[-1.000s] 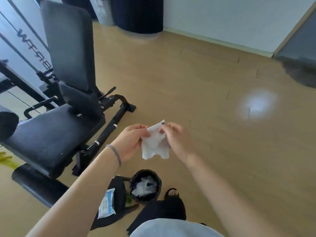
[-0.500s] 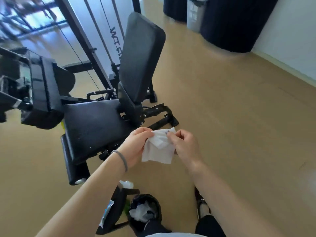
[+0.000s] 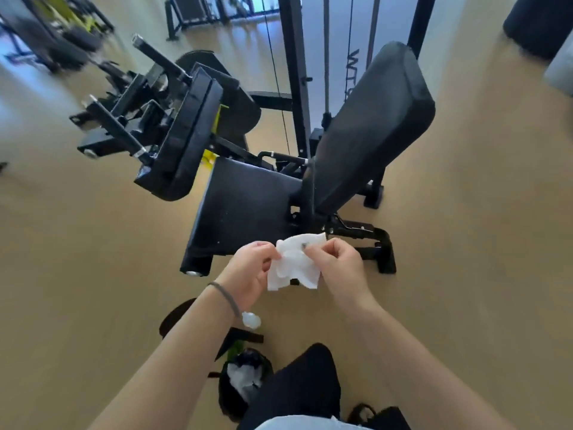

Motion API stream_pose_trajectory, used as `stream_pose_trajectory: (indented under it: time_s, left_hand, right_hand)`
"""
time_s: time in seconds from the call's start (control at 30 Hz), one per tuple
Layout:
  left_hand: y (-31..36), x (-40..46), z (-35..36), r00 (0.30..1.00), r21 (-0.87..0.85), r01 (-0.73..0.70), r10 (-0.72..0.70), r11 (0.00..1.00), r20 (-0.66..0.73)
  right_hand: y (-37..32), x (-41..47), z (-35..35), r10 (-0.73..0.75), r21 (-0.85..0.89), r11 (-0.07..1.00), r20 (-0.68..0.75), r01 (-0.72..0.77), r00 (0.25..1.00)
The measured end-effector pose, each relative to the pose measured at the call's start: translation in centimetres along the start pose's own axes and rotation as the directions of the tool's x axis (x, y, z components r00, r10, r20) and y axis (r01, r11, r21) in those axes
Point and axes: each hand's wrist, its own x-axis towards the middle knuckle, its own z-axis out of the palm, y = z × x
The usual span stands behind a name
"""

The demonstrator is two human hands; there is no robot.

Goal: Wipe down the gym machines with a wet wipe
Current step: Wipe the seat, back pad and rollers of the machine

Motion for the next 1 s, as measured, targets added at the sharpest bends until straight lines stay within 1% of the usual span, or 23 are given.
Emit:
stream_pose_trajectory:
  time_s: [0.1, 0.17, 0.23, 0.27, 0.33, 0.43, 0.53, 0.6, 0.67, 0.7, 0.73, 0.77, 0.83, 0.87, 0.93, 0.97, 1.0]
  left_hand:
    - [1.2, 2.5, 0.4, 0.994, 0.089, -0.057, 0.065, 0.994, -0.087]
    - [2.3, 4.7, 0.4, 0.987, 0.148, -0.105, 0.122, 0.983, -0.106]
    - [3.8, 6.7, 0.2, 0.98, 0.166, -0.135, 0.156, 0.977, -0.12]
    - [4.6, 7.6, -0.1, 0.976, 0.181, -0.145, 0.171, 0.973, -0.134]
    - [6.1, 9.3, -1.0, 0.965, 0.234, -0.165, 0.206, 0.958, -0.161]
    - [8.8, 11.4, -2.4, 0.954, 0.25, -0.176, 0.228, 0.952, -0.196]
    - [10.7, 12.9, -3.9, 0.938, 0.28, -0.166, 0.238, 0.946, -0.25]
    - [11.5, 13.9, -5.0, 0.924, 0.283, -0.156, 0.241, 0.946, -0.296]
    - [12.4, 14.8, -6.0, 0.894, 0.243, -0.168, 0.251, 0.955, -0.37]
    - [13.0, 15.0, -6.6, 0.863, 0.227, -0.182, 0.266, 0.957, -0.429]
    - [13.5, 15.0, -7.2, 0.814, 0.226, -0.203, 0.293, 0.953, -0.502]
    - [14.3, 14.8, -7.8, 0.75, 0.234, -0.23, 0.325, 0.945, -0.576]
    - [15.9, 14.1, -9.1, 0.592, 0.247, -0.294, 0.379, 0.923, -0.711]
    - [16.6, 13.7, -10.0, 0.506, 0.262, -0.318, 0.397, 0.911, -0.766]
    - [17.8, 13.1, -12.1, 0.345, 0.305, -0.335, 0.417, 0.892, -0.841]
    - [18.6, 12.9, -13.0, 0.287, 0.313, -0.332, 0.412, 0.89, -0.865]
    - [19.4, 13.0, -14.0, 0.255, 0.31, -0.33, 0.4, 0.892, -0.88]
  right_hand:
    - [-0.8, 3.4, 0.3, 0.093, 0.108, 0.989, 0.069, -0.1, 0.993]
    - [-1.5, 5.9, 0.8, 0.124, 0.181, 0.973, 0.107, -0.142, 0.986]
    - [-2.4, 8.5, 1.5, 0.155, 0.24, 0.953, 0.142, -0.185, 0.978]
    - [-2.9, 9.9, 2.0, 0.19, 0.274, 0.932, 0.186, -0.237, 0.964]
    - [-3.7, 12.4, 3.2, 0.244, 0.321, 0.881, 0.326, -0.349, 0.914]
    - [-5.6, 15.7, 5.1, 0.294, 0.311, 0.832, 0.457, -0.46, 0.84]
    - [-7.3, 18.2, 7.3, 0.295, 0.271, 0.828, 0.533, -0.49, 0.793]
    - [-8.5, 20.0, 8.7, 0.292, 0.259, 0.837, 0.532, -0.481, 0.795]
    - [-9.4, 21.9, 10.1, 0.298, 0.243, 0.847, 0.519, -0.472, 0.801]
    - [-9.9, 22.8, 10.7, 0.311, 0.238, 0.845, 0.51, -0.479, 0.802]
    - [-10.5, 23.7, 11.3, 0.327, 0.229, 0.841, 0.506, -0.49, 0.798]
    - [-11.0, 24.6, 11.8, 0.339, 0.218, 0.836, 0.514, -0.503, 0.788]
    - [-12.0, 26.1, 13.2, 0.373, 0.214, 0.813, 0.523, -0.541, 0.767]
    - [-12.4, 26.7, 13.9, 0.379, 0.214, 0.811, 0.517, -0.545, 0.768]
    - [-13.1, 27.4, 15.5, 0.352, 0.193, 0.846, 0.496, -0.496, 0.793]
    - [-13.3, 27.6, 16.4, 0.312, 0.169, 0.88, 0.496, -0.443, 0.81]
    - [-13.4, 27.7, 17.3, 0.265, 0.14, 0.916, 0.496, -0.377, 0.827]
